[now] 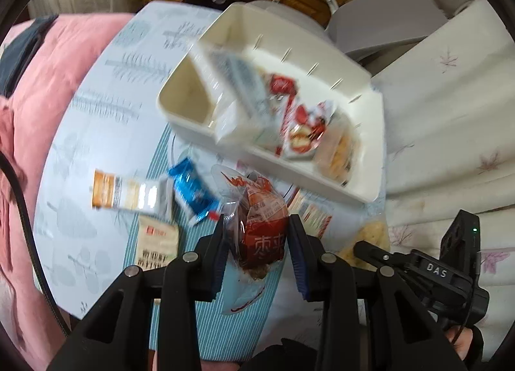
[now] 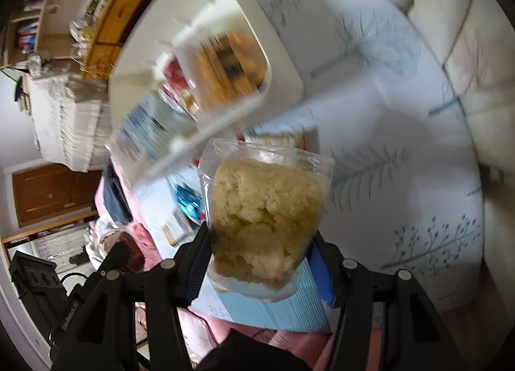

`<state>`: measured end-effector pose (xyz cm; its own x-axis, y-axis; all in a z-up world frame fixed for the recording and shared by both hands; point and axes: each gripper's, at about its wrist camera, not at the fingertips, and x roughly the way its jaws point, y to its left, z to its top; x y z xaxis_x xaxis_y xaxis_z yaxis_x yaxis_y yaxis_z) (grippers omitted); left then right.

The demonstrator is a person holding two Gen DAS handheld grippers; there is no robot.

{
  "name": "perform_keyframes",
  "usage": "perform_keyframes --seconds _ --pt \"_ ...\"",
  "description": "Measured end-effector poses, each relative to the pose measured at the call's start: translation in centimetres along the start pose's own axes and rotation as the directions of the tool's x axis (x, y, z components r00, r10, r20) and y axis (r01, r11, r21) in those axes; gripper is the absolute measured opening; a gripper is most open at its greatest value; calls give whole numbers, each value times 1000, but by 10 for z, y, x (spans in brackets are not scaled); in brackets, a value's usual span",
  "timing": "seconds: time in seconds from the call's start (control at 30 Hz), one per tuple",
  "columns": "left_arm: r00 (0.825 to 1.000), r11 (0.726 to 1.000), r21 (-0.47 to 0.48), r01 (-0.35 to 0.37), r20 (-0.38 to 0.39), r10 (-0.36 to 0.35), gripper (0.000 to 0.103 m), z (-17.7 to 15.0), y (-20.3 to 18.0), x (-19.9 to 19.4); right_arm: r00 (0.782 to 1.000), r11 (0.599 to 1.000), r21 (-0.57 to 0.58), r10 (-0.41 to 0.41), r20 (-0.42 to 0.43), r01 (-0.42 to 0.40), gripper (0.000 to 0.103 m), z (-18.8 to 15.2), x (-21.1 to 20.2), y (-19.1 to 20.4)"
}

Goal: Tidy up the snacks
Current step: 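Carry both snacks over the tray and open both tools to release them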

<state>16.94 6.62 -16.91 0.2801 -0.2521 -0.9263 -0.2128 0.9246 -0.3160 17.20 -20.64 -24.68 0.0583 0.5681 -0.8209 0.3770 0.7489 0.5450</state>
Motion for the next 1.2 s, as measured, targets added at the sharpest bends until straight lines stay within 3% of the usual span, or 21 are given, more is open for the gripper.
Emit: perform_keyframes --seconds 0.33,0.5,0.63,0.67,0.73,0.77,0.8,1.2 --pt "996 999 43 5 92 -9 34 44 -33 -12 981 991 -116 87 173 -68 56 37 -46 36" --pt "988 996 69 53 143 -62 34 59 -43 -11 960 977 -198 124 253 -74 56 54 -61 49" --pt "978 990 102 101 174 -117 34 66 -52 -9 954 971 -224 143 264 -84 57 68 -58 58" --pt "975 989 109 99 189 -118 36 67 -55 -10 952 970 -225 156 264 -96 57 71 -56 58" --pt "972 989 125 79 213 -105 63 67 -61 -11 954 967 -229 166 252 -108 66 72 -55 54" --pt "971 989 134 56 225 -86 69 66 -64 -11 955 968 -226 164 247 -107 76 74 -52 54" --pt "970 989 138 48 231 -79 74 65 -66 -11 955 969 -221 162 248 -107 80 71 -52 50" --pt "983 997 66 32 176 -44 81 41 -55 8 963 971 -207 162 215 -117 80 68 -42 31"
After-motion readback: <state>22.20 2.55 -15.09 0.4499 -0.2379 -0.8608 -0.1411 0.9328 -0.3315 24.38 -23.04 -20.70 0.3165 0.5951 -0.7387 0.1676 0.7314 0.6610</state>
